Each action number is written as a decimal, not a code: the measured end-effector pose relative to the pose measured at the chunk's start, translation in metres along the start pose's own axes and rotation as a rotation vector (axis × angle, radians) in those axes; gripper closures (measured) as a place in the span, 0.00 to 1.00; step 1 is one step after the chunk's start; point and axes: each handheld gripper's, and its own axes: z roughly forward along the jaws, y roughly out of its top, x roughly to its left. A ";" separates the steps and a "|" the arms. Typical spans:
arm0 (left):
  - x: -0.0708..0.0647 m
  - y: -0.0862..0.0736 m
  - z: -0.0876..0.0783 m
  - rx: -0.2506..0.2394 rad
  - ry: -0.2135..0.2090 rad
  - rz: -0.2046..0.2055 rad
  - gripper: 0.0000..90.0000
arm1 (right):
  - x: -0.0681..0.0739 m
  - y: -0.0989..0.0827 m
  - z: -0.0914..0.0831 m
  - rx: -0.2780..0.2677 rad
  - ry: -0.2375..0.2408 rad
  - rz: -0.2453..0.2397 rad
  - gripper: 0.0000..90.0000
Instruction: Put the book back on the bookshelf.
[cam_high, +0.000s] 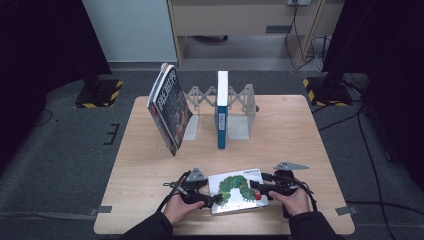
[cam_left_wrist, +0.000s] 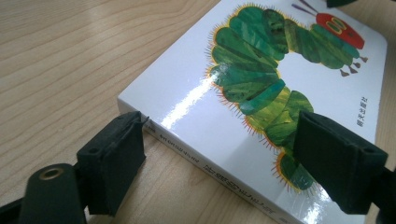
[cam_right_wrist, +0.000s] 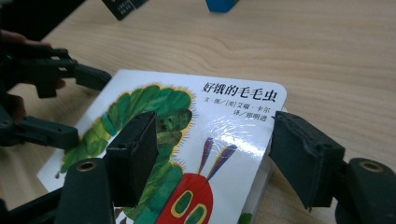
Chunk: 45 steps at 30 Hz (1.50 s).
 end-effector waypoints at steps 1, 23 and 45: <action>0.000 0.000 0.000 -0.002 -0.002 -0.003 0.16 | 0.000 0.001 -0.001 -0.010 0.006 -0.001 0.36; 0.003 -0.002 0.002 -0.026 -0.026 -0.013 0.07 | 0.010 0.006 -0.011 -0.163 0.058 0.084 0.38; 0.002 -0.001 0.004 -0.017 -0.029 0.001 0.02 | 0.005 0.004 0.004 -0.006 0.091 0.071 0.53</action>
